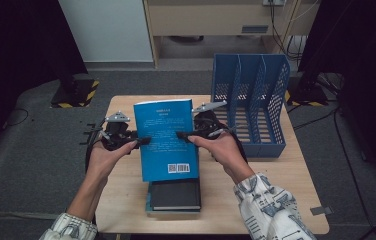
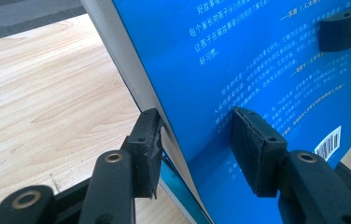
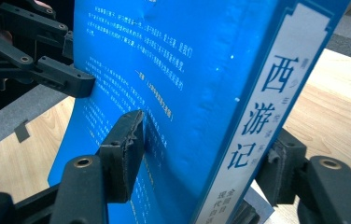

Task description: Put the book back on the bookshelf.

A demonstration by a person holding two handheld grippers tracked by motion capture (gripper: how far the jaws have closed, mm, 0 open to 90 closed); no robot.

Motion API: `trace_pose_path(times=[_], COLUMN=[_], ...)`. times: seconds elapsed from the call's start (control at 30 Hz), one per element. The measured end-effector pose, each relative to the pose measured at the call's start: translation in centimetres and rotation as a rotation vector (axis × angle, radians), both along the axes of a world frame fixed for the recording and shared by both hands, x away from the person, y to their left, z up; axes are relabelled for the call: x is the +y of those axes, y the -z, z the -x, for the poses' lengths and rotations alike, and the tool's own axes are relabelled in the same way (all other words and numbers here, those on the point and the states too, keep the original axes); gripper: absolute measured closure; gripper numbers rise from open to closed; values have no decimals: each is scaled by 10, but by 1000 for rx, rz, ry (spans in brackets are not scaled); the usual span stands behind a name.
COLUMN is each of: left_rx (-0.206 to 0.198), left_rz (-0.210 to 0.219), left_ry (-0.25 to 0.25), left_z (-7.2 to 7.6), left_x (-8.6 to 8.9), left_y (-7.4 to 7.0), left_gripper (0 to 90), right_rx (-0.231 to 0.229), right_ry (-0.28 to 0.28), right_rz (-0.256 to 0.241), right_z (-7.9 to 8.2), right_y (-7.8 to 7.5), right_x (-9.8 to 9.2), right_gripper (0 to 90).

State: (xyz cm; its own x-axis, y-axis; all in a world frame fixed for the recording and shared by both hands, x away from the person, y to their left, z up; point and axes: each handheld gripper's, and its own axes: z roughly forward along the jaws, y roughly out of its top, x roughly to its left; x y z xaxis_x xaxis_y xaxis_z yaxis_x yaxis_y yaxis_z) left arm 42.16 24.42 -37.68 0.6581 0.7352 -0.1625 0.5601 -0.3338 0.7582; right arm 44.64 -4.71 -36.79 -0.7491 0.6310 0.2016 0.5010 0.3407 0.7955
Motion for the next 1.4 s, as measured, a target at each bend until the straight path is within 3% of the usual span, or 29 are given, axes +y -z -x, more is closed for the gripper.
trace_pose_path(times=[0.3,0.63,0.87,1.4], left_rx=[10,0,-3,-12], left_rz=[-5,-19,-12,-35], left_ry=[10,20,15,12], left_z=[-8,-3,-3,-18], left_x=[-3,-5,-5,-4], left_y=[-2,-9,-10,-18], left_gripper=[538,544,548,567], right_rx=[16,-19,-33,-48], right_ry=[0,10,15,15], right_rz=[0,25,15,1], right_z=[-5,5,7,-9], right_y=[0,-4,-5,-11], right_x=[-3,-3,-5,-3], right_gripper=[406,415,426,469])
